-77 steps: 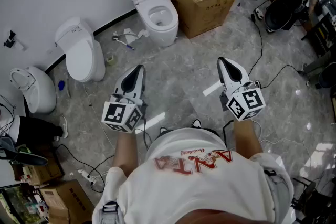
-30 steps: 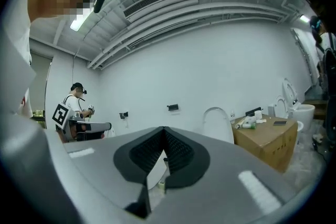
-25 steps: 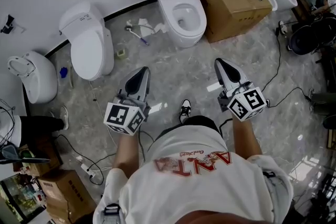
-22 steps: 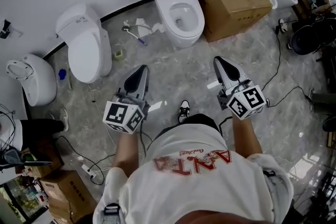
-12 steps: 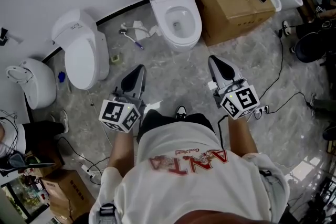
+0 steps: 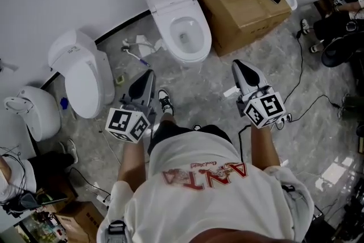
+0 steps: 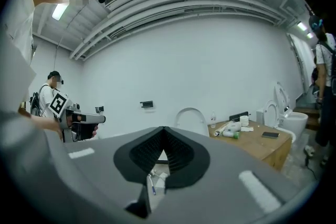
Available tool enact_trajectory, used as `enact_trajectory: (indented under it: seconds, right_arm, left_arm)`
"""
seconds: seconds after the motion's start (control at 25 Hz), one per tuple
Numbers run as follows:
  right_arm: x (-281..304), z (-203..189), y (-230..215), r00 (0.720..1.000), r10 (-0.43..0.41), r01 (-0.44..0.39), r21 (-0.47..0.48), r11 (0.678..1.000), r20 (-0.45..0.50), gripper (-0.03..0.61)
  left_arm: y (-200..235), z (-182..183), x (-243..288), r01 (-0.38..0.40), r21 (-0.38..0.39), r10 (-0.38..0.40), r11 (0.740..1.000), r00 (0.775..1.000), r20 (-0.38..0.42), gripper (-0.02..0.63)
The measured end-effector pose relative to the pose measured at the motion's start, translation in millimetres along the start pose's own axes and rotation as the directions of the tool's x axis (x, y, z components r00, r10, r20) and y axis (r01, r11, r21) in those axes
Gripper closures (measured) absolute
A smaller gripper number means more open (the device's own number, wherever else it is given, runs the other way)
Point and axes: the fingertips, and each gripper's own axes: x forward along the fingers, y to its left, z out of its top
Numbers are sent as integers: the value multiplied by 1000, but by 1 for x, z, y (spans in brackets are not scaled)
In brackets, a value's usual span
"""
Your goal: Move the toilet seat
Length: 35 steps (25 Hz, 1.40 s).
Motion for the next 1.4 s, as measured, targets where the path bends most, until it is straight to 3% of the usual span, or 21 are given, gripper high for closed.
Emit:
enact_trajectory:
  seconds: [0.44,0.6,0.72,0.84,0.96,1.12,1.32,1.4]
  right_arm:
    - [109,22,-3,993,-105,104,-10,994,-45,575]
    - [162,47,7,993,-113,114,-54,992,18,576]
    - [190,54,-3,984,-168,171,-34,985,63,575]
    - [205,40,-26,968,-249,247,46,968,38,575]
    - [219,23,-45,962,-273,272,92,958,-4,575]
    - [236,-3,-73,966,-252,257,101,961,-66,575]
    - [258,-64,-118,979,-170,187,162,969,-112,575]
    - [264,-87,-137,980,-152,174,191,966,-127,574]
  left_arm:
    - [102,41,84,131,-29,-131,991,991,7,604]
    - [160,63,103,147,2,-147,989,989,18,604]
    - [198,70,121,152,10,-152,988,988,8,604]
    - [217,66,138,160,-6,-160,987,987,-13,604]
    - [229,56,150,151,-30,-152,988,988,-37,604]
    - [235,35,177,136,-51,-139,989,988,-73,604]
    - [235,4,212,127,-182,-145,975,985,-92,603]
    - [238,-12,226,97,-199,-120,975,987,-108,603]
